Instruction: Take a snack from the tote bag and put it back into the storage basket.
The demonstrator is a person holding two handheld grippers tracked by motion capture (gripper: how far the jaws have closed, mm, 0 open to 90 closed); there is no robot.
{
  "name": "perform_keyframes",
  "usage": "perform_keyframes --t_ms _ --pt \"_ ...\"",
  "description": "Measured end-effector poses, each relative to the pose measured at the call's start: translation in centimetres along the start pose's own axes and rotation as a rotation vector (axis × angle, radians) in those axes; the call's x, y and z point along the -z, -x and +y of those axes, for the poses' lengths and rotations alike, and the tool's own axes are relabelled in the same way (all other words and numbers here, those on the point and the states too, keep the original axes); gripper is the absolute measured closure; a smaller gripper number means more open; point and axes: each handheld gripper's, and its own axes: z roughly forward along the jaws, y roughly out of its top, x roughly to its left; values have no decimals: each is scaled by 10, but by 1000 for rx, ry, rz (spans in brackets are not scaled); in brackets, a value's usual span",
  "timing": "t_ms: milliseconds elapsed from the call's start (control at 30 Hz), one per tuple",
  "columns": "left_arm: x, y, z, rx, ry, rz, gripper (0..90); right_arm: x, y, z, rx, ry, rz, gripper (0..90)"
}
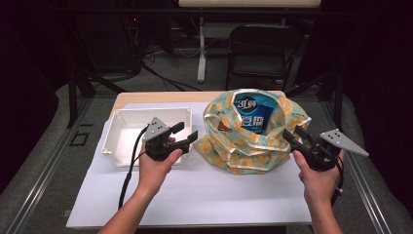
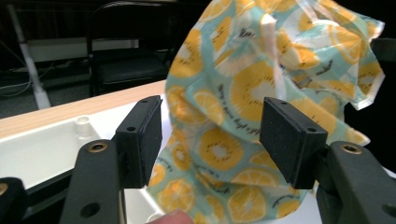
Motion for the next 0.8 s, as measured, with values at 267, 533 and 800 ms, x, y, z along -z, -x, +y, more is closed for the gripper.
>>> perform_keyframes --t_ms 267,533,800 --pt "-13 9 12 -23 -4 -27 379 -4 6 0 5 -56 31 832" --pt "-23 17 24 -23 21 -81 350 -3 8 3 19 -6 50 900" --pt "-38 14 28 -15 -44 -41 682 -3 10 8 14 17 53 900"
